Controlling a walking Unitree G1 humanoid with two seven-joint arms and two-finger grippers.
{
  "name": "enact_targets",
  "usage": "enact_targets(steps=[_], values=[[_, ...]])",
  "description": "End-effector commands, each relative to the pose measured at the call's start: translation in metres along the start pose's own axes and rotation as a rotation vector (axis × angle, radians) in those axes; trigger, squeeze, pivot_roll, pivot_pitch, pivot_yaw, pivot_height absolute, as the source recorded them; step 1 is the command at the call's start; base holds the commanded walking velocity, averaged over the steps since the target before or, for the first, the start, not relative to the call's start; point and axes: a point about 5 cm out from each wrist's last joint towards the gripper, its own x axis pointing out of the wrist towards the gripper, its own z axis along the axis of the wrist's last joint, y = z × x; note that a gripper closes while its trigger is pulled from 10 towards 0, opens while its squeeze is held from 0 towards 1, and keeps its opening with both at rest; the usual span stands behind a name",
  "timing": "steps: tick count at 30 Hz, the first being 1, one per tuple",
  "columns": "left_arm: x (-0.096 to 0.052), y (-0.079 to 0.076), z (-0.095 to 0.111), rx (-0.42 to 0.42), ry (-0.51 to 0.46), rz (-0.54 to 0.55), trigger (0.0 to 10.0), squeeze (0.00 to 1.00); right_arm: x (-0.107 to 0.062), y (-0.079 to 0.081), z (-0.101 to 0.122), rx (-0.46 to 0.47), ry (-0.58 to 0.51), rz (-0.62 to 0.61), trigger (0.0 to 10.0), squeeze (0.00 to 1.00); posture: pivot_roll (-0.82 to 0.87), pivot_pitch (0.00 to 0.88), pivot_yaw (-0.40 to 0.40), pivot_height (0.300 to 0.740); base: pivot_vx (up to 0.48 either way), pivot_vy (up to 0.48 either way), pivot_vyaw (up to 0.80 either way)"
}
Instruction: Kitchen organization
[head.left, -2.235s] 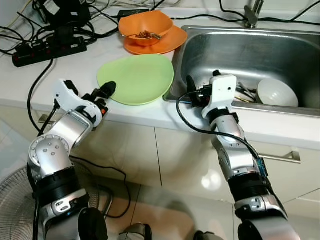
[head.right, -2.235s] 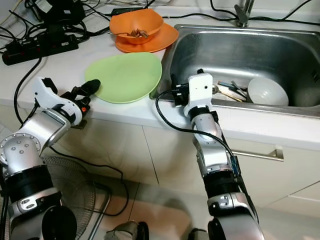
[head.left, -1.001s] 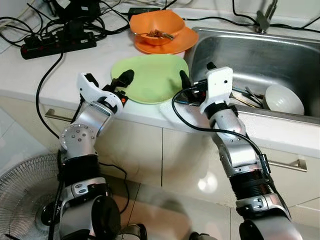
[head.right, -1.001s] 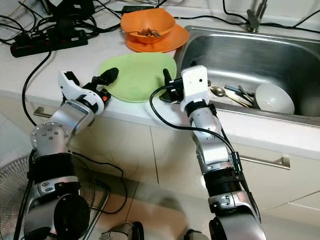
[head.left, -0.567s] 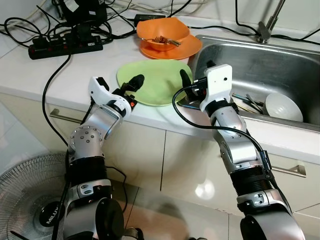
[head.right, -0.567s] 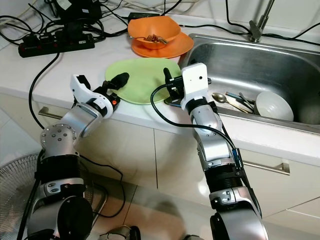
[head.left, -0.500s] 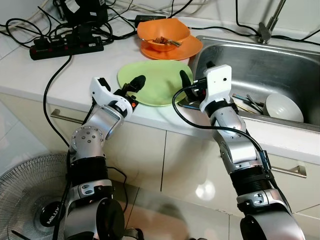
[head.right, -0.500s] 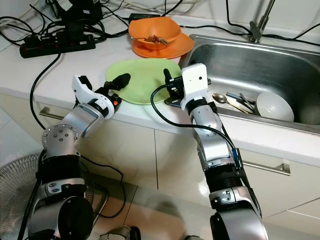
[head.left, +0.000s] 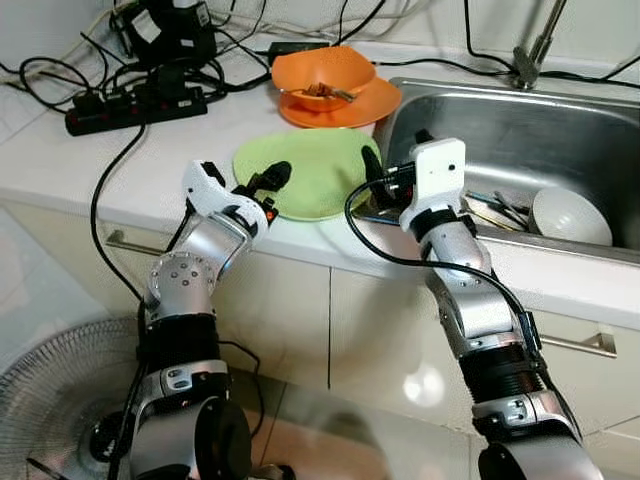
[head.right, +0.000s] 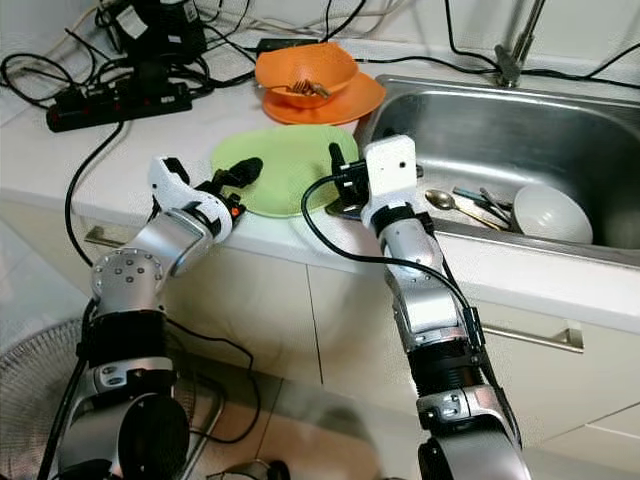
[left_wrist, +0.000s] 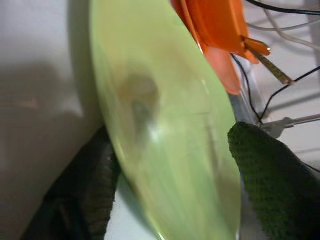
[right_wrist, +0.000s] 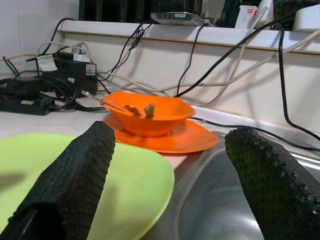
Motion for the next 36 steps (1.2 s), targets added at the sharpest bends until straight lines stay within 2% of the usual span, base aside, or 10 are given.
enact_targets(steps=[1, 13, 24, 36], values=[[-0.003, 0.074, -0.047, -0.016, 0.201, 0.359, 0.0, 0.00, -0.004, 0.002, 0.000, 0.009, 0.008, -0.003, 10.0, 0.00, 0.01, 0.155, 0.084, 0.740, 0.000, 0.000, 0.00], [-0.002, 0.068, -0.047, -0.001, 0.198, 0.338, 0.0, 0.00, -0.007, 0.002, -0.001, 0.012, 0.017, -0.011, 10.0, 0.00, 0.00, 0.130, 0.079, 0.740, 0.000, 0.000, 0.00], [-0.004, 0.070, -0.039, -0.007, 0.153, 0.348, 0.0, 0.00, 0.000, 0.002, 0.001, 0.008, 0.014, 0.001, 10.0, 0.00, 0.03, 0.130, 0.063, 0.740, 0.000, 0.000, 0.00], [-0.006, 0.073, -0.035, -0.012, 0.130, 0.357, 0.0, 0.00, -0.001, 0.004, -0.002, 0.015, 0.025, 0.002, 10.0, 0.00, 0.05, 0.136, 0.058, 0.740, 0.000, 0.000, 0.00]])
